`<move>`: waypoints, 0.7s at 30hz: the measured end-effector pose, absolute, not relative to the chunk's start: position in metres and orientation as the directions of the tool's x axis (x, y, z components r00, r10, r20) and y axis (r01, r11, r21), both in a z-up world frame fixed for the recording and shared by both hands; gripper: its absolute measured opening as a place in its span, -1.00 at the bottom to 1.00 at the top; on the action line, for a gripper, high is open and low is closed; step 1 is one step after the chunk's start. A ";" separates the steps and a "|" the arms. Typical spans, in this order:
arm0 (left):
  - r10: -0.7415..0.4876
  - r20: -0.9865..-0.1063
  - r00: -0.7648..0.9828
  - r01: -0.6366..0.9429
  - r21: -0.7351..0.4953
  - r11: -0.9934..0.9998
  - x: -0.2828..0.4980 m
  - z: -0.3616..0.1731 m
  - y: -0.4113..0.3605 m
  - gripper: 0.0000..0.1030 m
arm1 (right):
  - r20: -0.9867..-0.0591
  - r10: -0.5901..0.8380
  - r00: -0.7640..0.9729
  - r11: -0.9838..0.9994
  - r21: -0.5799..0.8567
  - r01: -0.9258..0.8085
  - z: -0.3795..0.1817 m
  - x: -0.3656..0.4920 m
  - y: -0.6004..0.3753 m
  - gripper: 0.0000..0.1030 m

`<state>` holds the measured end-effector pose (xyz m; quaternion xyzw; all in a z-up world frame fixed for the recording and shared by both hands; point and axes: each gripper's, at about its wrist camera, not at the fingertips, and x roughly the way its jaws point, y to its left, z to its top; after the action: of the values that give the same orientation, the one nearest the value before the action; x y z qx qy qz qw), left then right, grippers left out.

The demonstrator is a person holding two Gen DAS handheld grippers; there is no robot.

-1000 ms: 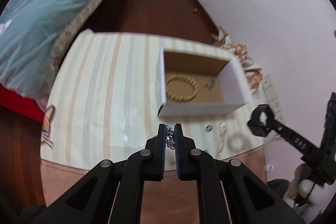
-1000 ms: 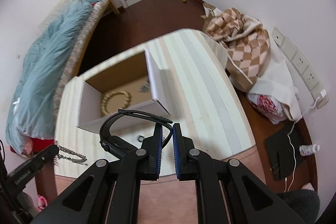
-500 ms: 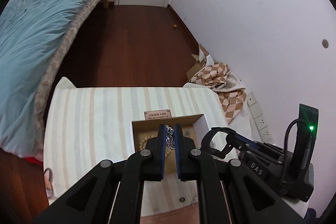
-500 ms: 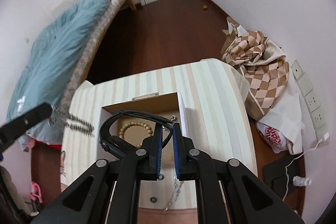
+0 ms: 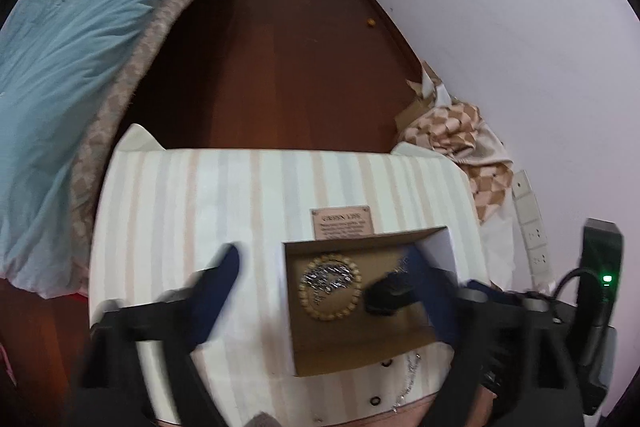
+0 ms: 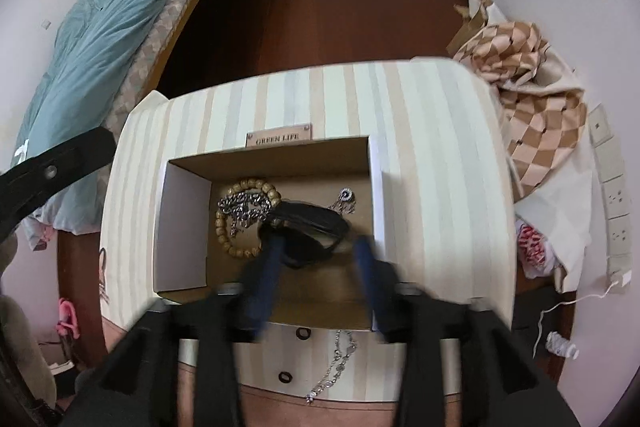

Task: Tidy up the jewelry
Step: 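Lower the curb chain and watch band into the box and open both grippers, then withdraw both grippers from the box back over the table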

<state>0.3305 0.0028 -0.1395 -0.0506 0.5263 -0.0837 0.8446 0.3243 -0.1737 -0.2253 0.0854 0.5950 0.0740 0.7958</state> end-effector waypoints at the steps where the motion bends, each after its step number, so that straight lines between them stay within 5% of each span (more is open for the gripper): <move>1: -0.187 -0.879 0.439 0.081 -0.169 0.982 0.329 -0.139 0.006 0.70 | -0.931 0.225 0.288 0.973 0.230 -0.015 -0.221 0.323 -0.175 0.36; 3: -0.162 -0.884 0.439 0.063 -0.149 0.987 0.325 -0.139 0.011 0.78 | -0.930 0.208 0.303 0.977 0.214 -0.013 -0.214 0.321 -0.175 0.38; 6: -0.111 -0.883 0.456 0.031 -0.109 0.994 0.316 -0.139 0.019 0.99 | -0.933 0.160 0.323 0.986 0.165 -0.011 -0.205 0.317 -0.176 0.80; 21: 0.001 -0.885 0.466 -0.020 -0.010 1.000 0.254 -0.164 0.023 1.00 | -0.927 0.022 0.373 1.000 0.020 -0.010 -0.202 0.269 -0.169 0.84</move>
<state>0.2538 0.0229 -0.1641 -0.0094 0.5167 0.0061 0.8561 0.2693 -0.1694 -0.2025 0.0055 0.5597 0.0095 0.8286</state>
